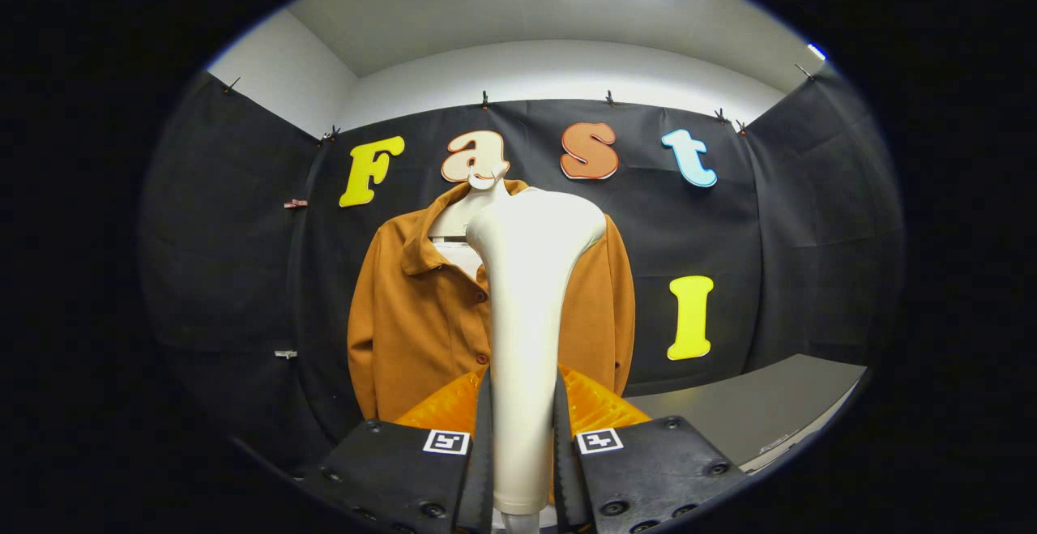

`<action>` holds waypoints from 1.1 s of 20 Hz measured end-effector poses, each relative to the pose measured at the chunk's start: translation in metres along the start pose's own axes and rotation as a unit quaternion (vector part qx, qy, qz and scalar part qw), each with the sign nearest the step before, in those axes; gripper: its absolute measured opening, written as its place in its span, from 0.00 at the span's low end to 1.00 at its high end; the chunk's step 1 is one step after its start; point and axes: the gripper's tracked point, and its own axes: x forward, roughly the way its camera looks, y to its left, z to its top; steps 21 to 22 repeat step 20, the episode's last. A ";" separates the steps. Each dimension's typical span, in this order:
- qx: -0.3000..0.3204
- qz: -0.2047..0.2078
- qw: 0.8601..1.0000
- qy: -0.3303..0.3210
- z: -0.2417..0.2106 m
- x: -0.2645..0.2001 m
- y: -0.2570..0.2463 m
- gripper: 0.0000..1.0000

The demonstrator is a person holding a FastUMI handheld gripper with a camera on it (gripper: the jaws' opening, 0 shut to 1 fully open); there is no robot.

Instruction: Iron the clothes twice with a garment steamer, once on the left side and once on the right side.

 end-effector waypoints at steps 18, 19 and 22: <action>-0.001 0.000 1.000 0.003 -0.003 0.001 0.000 0.33; -0.002 0.000 1.000 0.004 -0.003 0.002 0.000 0.33; -0.003 -0.001 1.000 0.004 -0.004 0.002 -0.001 0.33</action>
